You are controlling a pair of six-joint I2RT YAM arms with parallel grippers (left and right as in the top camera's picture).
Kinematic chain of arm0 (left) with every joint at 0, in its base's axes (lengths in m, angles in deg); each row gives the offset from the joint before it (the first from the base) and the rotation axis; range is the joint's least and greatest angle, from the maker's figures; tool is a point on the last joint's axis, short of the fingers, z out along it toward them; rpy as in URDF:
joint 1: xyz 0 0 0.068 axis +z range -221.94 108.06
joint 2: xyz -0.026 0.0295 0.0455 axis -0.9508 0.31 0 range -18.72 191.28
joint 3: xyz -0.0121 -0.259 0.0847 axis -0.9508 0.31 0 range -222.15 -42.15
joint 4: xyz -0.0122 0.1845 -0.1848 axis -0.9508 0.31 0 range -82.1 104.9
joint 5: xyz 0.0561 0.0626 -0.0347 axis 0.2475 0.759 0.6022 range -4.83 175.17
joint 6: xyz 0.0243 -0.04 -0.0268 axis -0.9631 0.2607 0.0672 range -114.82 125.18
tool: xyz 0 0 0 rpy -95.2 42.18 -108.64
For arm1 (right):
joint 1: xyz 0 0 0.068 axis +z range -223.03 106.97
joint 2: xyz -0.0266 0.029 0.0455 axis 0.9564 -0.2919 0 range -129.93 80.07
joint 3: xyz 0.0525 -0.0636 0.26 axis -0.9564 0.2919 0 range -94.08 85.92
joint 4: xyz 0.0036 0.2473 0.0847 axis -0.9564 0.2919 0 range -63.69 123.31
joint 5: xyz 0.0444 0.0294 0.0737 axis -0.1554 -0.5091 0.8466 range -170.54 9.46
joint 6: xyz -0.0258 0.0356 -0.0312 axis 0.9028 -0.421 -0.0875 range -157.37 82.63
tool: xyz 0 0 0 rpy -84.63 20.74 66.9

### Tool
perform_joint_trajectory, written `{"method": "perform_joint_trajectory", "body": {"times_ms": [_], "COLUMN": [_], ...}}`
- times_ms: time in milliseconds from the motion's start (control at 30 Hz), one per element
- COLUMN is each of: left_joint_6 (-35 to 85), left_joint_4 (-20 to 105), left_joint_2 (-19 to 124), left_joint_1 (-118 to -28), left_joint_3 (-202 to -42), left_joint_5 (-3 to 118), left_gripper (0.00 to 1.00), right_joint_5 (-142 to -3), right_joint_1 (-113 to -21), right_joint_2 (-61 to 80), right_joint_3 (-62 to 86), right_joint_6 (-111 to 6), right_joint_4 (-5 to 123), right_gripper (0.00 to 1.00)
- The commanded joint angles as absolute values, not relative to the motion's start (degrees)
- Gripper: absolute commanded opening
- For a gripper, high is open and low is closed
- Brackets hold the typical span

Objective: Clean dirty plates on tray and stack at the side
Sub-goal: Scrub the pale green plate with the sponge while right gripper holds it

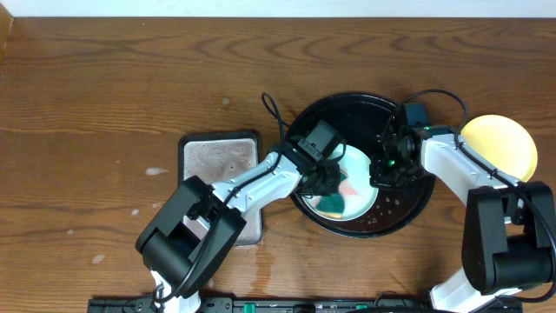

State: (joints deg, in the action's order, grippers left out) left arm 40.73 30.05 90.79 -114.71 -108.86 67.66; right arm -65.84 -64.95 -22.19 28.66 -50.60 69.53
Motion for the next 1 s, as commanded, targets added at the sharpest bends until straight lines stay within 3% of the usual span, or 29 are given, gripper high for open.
{"method": "perform_joint_trajectory", "body": {"times_ms": [0, 133, 300, 667, 800, 967], "left_joint_6": [36.92, 35.55, 34.41, 45.82, 46.45, 44.11], "left_joint_4": [35.01, 41.5, 41.83, 16.58, 13.42, 18.07], "left_joint_2": [92.08, 92.08, 92.08, 95.14, 98.09, 99.69], "left_joint_1": [-114.25, -114.2, -113.94, -114.99, -117.55, -118.6], "left_joint_3": [-109.5, -109.56, -110.0, -110.0, -110.0, -110.0], "left_joint_5": [83.57, 98.89, 101.14, 64.99, 61.47, 61.84], "left_gripper": [0.07, 0.08, 0.08, 0.07, 0.07, 0.07], "right_joint_5": [-70.63, -70.65, -70.65, -70.65, -70.65, -70.65], "right_joint_1": [-64.19, -64.19, -64.19, -64.19, -64.19, -64.19], "right_joint_2": [-22.78, -22.78, -22.78, -22.78, -22.78, -22.78], "right_joint_3": [29.45, 29.45, 29.45, 29.45, 29.45, 29.45], "right_joint_6": [-51.89, -51.46, -51.46, -50.93, -50.58, -50.58], "right_joint_4": [68.76, 68.79, 68.79, 68.76, 68.76, 69.0], "right_gripper": [0.01, 0.01, 0.01, 0.01, 0.01, 0.01]}}
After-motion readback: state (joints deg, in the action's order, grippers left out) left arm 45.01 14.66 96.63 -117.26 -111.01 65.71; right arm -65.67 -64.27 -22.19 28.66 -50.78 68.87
